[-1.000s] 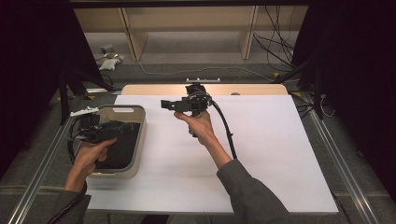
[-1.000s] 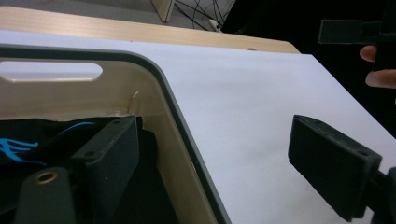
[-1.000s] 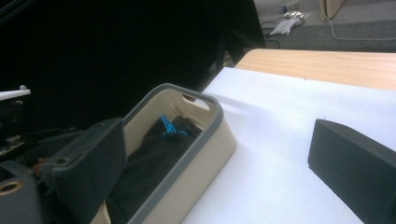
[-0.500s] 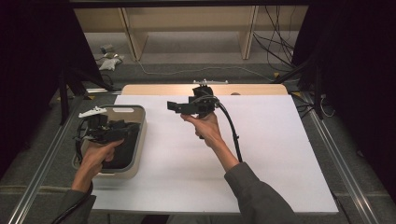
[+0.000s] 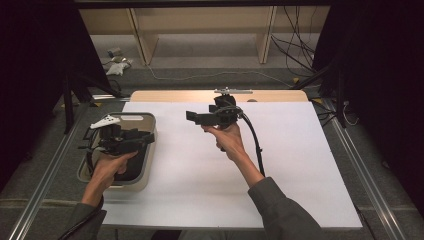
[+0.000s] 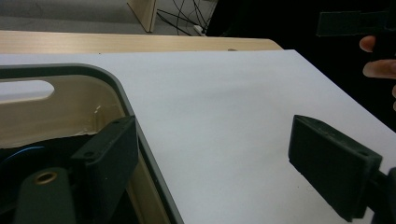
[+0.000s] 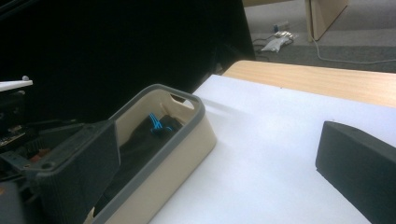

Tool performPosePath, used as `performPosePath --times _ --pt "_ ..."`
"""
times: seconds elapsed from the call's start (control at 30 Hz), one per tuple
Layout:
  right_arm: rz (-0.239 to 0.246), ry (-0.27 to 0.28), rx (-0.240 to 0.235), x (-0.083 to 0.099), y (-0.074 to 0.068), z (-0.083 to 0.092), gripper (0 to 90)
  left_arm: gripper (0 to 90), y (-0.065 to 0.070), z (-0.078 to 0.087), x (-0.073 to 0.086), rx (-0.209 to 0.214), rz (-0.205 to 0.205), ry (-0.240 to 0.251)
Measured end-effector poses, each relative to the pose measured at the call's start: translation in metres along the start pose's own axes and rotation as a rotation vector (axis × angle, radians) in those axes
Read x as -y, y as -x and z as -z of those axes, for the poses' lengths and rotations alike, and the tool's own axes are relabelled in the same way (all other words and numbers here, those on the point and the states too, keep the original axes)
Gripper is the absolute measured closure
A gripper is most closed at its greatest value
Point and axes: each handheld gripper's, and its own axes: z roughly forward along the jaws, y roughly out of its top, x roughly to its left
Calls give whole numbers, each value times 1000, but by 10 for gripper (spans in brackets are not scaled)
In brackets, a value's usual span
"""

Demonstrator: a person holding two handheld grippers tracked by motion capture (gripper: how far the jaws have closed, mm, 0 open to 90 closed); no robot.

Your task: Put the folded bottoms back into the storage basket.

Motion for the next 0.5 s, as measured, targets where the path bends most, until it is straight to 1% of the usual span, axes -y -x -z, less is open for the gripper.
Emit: performPosePath --times 0.1,0.17,0.2,0.27,0.4,0.5 --pt "5 8 4 3 2 4 6 159 2 -1 1 7 -5 15" --pt "8 7 8 3 2 5 5 158 4 -2 1 5 -13 10" --pt "17 5 18 5 4 7 5 158 4 -3 1 5 -15 10" --pt "15 4 17 7 5 8 5 157 6 -4 2 8 -19 9" --pt "18 8 19 9 7 10 5 158 8 -5 3 14 -20 19" --pt "22 12 25 11 8 13 5 157 10 -6 4 17 -28 22"
